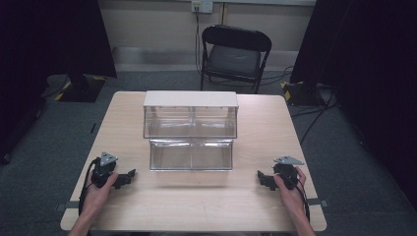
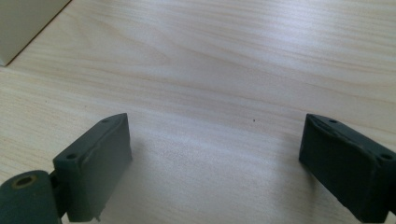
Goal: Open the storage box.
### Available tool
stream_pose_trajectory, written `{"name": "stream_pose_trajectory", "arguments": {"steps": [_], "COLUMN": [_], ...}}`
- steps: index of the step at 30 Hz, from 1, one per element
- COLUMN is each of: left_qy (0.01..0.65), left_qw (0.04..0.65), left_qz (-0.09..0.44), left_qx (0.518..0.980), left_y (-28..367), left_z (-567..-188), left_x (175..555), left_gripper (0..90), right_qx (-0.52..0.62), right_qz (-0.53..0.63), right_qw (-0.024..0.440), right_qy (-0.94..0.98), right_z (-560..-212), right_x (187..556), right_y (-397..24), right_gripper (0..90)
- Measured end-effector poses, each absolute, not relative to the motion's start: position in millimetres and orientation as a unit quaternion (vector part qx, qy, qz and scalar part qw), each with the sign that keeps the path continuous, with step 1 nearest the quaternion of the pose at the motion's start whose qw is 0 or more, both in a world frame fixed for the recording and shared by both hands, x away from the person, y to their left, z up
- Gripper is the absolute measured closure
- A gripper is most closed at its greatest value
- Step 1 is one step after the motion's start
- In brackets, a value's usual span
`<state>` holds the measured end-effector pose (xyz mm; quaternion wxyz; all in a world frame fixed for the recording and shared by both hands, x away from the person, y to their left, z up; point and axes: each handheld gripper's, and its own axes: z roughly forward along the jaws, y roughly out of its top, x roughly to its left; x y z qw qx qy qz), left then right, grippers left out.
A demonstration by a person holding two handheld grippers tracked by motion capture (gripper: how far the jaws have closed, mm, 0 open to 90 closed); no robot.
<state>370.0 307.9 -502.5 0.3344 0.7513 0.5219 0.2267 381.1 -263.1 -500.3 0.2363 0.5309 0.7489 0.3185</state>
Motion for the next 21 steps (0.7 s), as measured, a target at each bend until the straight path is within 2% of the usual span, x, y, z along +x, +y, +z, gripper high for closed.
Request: {"name": "stream_pose_trajectory", "arguments": {"steps": [8, 11, 21], "left_qy": [0.522, 0.522, 0.522], "left_qw": [0.335, 0.334, 0.335], "left_qz": [0.227, 0.227, 0.227], "left_qx": [0.751, 0.751, 0.751], "left_y": [307.9, 307.9, 307.9], "left_z": [-502.5, -502.5, -502.5], "left_x": [370.0, 370.0, 370.0], "left_gripper": [12.9, 12.9, 12.9], "right_qx": [0.531, 0.527, 0.500], "right_qz": [0.318, 0.321, 0.339], "right_qw": [0.238, 0.235, 0.234], "right_qy": [0.748, 0.751, 0.762], "right_z": [-500.2, -498.5, -486.8], "right_x": [380.6, 379.4, 371.1], "right_y": [-262.6, -262.0, -247.8], "right_gripper": [9.3, 14.8, 14.4]}}
